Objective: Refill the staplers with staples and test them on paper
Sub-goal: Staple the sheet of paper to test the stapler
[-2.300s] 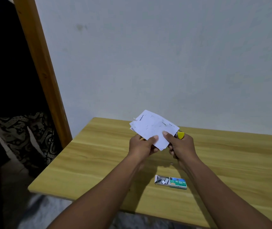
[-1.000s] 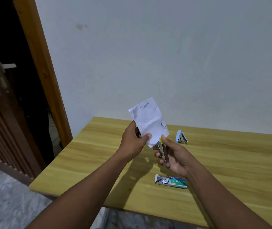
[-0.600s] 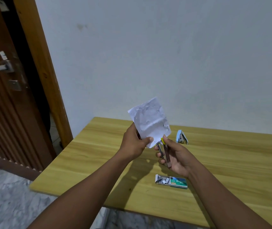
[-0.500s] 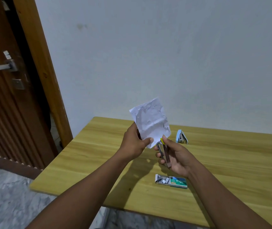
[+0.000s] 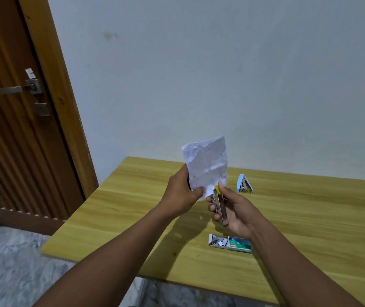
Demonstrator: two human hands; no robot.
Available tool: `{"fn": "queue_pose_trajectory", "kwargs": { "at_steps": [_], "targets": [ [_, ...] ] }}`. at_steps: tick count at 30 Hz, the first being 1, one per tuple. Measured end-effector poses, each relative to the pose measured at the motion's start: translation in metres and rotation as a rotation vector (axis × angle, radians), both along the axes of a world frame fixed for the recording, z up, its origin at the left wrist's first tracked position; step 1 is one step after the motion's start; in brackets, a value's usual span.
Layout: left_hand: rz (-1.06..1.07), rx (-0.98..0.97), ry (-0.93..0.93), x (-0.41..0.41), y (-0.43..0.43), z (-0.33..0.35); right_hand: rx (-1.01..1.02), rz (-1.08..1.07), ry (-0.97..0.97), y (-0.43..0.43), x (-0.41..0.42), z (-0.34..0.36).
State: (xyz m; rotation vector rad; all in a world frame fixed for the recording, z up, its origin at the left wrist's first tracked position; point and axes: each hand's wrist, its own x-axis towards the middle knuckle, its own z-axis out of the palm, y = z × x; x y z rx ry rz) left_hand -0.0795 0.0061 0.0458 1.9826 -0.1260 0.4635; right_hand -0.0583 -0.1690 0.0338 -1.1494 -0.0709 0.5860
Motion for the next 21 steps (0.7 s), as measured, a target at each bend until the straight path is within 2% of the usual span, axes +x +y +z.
{"fn": "queue_pose_trajectory", "kwargs": {
  "at_steps": [5,14,21],
  "targets": [
    [-0.049,-0.082,0.051,0.0028,-0.0032,-0.0040,-0.010,-0.008,-0.006,0.0019,0.0006,0.0023],
    [-0.068,-0.335,0.132,-0.0024,-0.0027,0.0032,-0.043,-0.024,-0.136,0.0014,0.0059,0.0016],
    [-0.049,-0.427,0.177,-0.0062,-0.0028,-0.0008,-0.319,-0.091,-0.366,0.0008,0.0079,0.0001]
  ]
}}
